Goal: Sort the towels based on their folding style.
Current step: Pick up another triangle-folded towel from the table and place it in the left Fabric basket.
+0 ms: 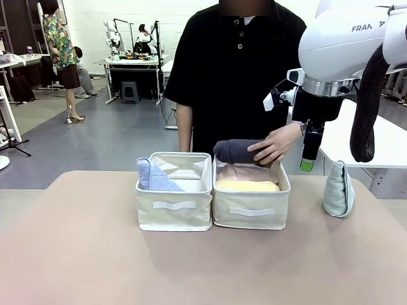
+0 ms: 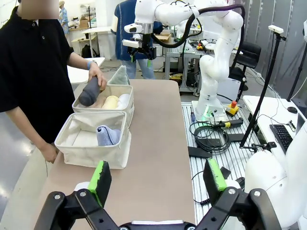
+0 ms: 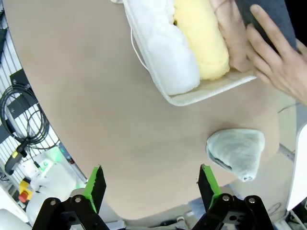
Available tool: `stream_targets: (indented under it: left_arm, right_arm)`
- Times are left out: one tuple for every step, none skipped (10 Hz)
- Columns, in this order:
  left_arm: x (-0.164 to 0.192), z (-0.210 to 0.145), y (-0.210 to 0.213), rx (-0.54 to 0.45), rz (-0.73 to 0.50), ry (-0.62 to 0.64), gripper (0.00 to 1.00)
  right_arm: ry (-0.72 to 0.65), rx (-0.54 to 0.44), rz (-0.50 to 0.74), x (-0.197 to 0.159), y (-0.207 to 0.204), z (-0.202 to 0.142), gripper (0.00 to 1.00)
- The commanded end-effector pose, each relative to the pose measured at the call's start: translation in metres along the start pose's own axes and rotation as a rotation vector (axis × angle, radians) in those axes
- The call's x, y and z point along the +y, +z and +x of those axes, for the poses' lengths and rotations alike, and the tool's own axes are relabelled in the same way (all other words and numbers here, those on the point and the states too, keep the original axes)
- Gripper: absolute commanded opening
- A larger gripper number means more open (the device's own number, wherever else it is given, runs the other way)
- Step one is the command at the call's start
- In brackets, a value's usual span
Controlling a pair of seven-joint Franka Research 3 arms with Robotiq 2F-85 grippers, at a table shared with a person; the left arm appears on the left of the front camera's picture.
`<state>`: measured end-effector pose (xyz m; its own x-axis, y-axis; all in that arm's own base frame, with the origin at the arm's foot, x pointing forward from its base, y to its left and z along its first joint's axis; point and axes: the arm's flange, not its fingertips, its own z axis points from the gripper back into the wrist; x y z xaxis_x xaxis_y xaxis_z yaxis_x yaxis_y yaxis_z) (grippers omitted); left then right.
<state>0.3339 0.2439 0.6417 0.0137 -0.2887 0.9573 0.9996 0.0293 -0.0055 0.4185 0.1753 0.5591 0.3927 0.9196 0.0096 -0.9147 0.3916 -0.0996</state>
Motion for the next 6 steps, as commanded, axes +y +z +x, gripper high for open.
stream_targets:
  left_arm:
    - [-0.001,0.001,0.004,-0.007,0.005,-0.004,1.0]
    - [-0.001,0.001,0.004,-0.007,0.005,-0.004,1.0]
    - [-0.001,0.001,0.004,-0.007,0.005,-0.004,1.0]
    - [-0.001,0.001,0.004,-0.007,0.005,-0.004,1.0]
    - [-0.001,0.001,0.004,-0.007,0.005,-0.004,1.0]
    - [-0.001,0.001,0.004,-0.007,0.005,-0.004,1.0]
  right_arm:
    - [-0.008,0.008,0.001,0.001,0.0,-0.002,1.0]
    - [-0.008,0.008,0.001,0.001,0.0,-0.002,1.0]
    - [-0.008,0.008,0.001,0.001,0.0,-0.002,1.0]
    - [0.0,0.0,0.0,0.0,0.0,0.0,1.0]
    - [-0.171,-0.046,0.002,-0.017,0.006,-0.014,1.0]
    - [-0.362,-0.117,0.018,-0.038,0.013,-0.037,1.0]
